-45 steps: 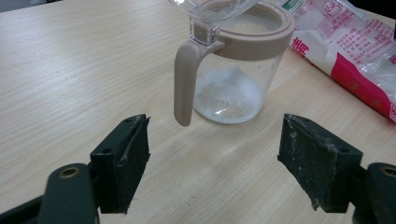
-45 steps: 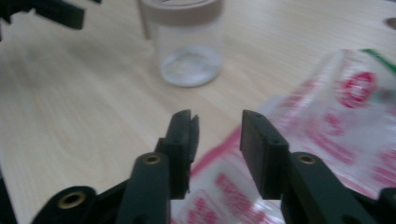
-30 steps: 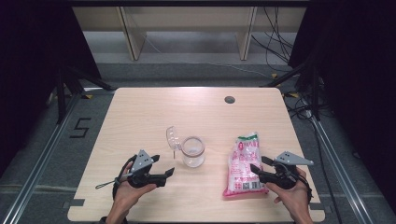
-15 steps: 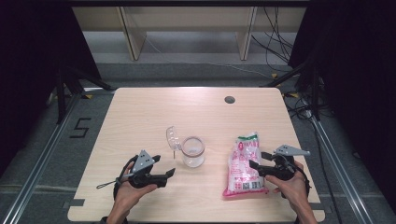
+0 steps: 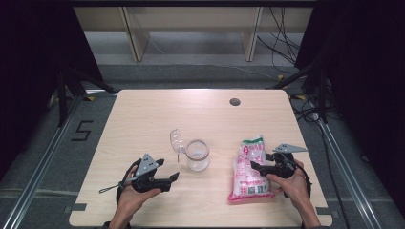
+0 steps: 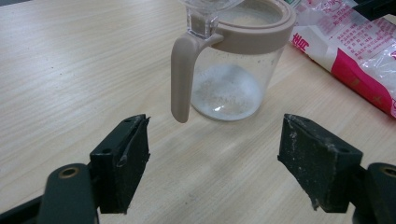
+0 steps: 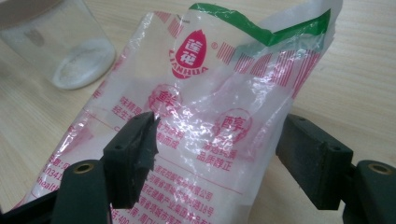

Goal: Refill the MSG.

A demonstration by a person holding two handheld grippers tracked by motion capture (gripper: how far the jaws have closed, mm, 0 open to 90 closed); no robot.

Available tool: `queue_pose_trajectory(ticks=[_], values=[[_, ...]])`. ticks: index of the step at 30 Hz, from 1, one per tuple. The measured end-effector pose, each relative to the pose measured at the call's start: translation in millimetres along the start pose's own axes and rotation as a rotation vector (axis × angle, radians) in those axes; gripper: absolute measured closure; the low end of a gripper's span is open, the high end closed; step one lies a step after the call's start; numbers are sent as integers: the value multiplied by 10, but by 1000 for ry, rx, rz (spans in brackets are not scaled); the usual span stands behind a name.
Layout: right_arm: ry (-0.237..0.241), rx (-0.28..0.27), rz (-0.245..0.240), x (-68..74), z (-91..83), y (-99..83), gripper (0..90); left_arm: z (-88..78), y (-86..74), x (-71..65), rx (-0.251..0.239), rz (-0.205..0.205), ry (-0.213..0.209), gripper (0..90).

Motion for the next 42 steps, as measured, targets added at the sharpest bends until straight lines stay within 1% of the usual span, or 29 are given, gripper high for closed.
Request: queue_pose_trajectory(ticks=[1,2,3,4,6,7,8,9,10,11,13,14,15,18,19,21,22,24,25,30,31,32,33,34,35,36,38,40,42], values=[[-6,0,32,24,1,0,296,1,0,-3,0,-1,-1,238],[4,-2,1,-11,13,7,296,-1,0,-4,0,2,0,238],[14,4,15,-12,24,2,296,-1,4,5,1,22,-3,238],[3,6,3,-38,26,0,299,2,0,-7,0,2,-1,238],[14,20,18,-41,44,-7,322,6,-1,-6,0,5,-3,238],[22,30,62,-1,42,-15,330,10,-3,-6,-1,2,-6,238],[20,26,17,-43,61,-12,348,20,-3,-14,-9,-7,-10,238],[27,35,37,-33,70,-18,378,13,-8,5,4,17,-8,238],[28,37,66,-11,71,-20,390,17,-14,-4,3,-2,-5,238],[38,23,36,-42,95,-13,414,26,-11,-14,-7,-12,-7,238],[35,36,58,-14,105,-22,491,18,-13,-8,4,1,-3,238],[37,40,59,-11,109,-25,526,18,-13,-10,5,2,-2,239],[35,39,35,-38,114,-23,562,20,-13,-11,5,3,-3,238],[33,44,41,-45,118,-28,687,24,-15,-13,4,4,-7,238],[31,42,70,-36,115,-30,742,22,-14,-14,5,3,-8,238],[32,50,75,-45,98,-28,821,19,-14,-16,7,3,-2,239],[45,29,79,-37,102,-21,859,19,-14,-16,8,4,-1,239],[29,23,25,-66,91,-8,884,21,-15,-18,8,4,-1,238],[31,16,15,-63,93,-6,891,22,-15,-20,8,4,-2,239],[29,-12,-6,-28,76,15,900,33,-18,-36,7,14,-16,239],[20,-7,-4,-20,54,18,900,37,-24,-42,9,6,-15,239],[30,-37,-10,-11,55,34,900,41,-27,-51,9,7,-14,239],[31,-30,0,10,30,41,900,45,-30,-62,9,8,-9,239],[29,-47,-11,12,15,54,900,57,-34,-93,1,-6,-2,240],[30,-68,-16,24,0,66,900,73,-46,-138,1,0,1,242],[42,-67,-12,51,-18,70,900,89,-54,-171,4,1,-5,243],[36,-84,-15,81,-66,89,900,125,-65,-262,10,20,-13,244],[51,-109,-31,114,-113,112,900,145,-65,-357,17,37,-25,244],[62,-129,-10,171,-165,129,900,150,-53,-440,11,51,-26,244]])
Point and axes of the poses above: each handheld gripper's, and its own axes: z roughly forward along the jaws, y roughly out of its top, x roughly to its left, the point moved 5 cm from there along z, roughly forward along the jaws, and after that the axes turned 1 degree about -x, right-handed, at the moved point
